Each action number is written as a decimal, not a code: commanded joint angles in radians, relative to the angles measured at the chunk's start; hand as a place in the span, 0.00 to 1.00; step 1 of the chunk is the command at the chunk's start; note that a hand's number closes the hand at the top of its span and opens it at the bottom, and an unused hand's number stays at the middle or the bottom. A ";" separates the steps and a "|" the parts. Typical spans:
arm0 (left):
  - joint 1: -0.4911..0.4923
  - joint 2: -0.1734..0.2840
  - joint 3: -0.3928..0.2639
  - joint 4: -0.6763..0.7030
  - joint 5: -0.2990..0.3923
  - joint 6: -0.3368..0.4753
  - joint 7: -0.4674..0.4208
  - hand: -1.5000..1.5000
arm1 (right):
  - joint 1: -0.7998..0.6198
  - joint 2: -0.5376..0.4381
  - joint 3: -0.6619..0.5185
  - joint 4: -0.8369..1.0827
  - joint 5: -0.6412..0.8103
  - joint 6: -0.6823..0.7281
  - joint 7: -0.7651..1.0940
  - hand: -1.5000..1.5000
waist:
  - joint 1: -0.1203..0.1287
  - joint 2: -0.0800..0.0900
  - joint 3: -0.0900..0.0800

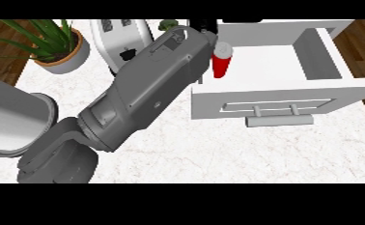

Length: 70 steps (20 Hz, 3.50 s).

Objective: Pick up the can, place it into the drawer and close the drawer

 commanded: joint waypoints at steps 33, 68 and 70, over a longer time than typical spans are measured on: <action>0.155 0.257 0.016 -0.296 -0.113 0.018 0.228 0.00 | -0.704 -0.011 0.528 1.305 1.166 -0.652 -0.218 0.00 | 0.074 -0.013 0.000; 0.335 0.436 0.013 -0.675 -0.241 0.068 0.403 0.00 | -1.302 -0.115 0.295 2.168 1.281 -1.171 -0.189 0.00 | 0.142 0.011 0.001; 0.329 0.441 0.029 -0.681 -0.228 0.053 0.416 0.00 | -1.323 -0.144 0.286 2.187 1.277 -1.149 -0.195 0.00 | 0.148 0.017 0.002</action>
